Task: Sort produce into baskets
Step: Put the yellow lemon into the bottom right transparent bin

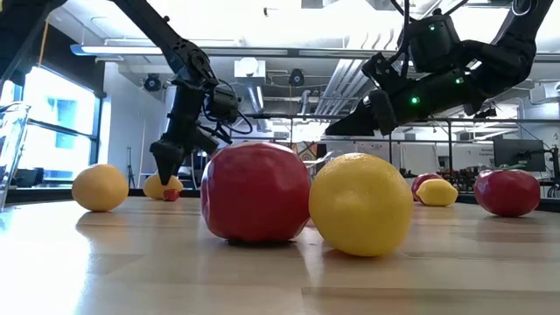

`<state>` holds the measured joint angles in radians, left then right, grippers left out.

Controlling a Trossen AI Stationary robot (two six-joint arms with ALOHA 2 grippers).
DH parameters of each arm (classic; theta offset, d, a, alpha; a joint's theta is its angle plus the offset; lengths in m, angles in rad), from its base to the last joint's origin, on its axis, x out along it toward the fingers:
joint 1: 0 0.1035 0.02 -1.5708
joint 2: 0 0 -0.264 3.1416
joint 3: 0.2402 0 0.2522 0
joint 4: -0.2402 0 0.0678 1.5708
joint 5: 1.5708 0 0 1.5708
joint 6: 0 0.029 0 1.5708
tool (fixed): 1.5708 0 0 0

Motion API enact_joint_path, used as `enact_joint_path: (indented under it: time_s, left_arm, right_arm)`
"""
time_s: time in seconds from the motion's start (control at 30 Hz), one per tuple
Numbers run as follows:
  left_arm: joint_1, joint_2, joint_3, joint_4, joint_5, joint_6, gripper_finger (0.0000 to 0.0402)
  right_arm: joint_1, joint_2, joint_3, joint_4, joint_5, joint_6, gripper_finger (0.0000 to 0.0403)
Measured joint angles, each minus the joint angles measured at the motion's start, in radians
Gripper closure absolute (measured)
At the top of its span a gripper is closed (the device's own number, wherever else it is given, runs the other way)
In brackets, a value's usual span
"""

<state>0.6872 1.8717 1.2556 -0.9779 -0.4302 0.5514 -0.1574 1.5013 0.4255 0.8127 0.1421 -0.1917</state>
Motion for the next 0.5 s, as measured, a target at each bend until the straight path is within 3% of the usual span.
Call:
enact_joint_path:
  time_s: [0.5]
  left_arm:
    - [-0.007,-0.001,0.104,-0.066,0.012,-0.053,0.0280]
  right_arm:
    - [0.000,0.000,0.000,0.000,0.001,0.000,0.0402]
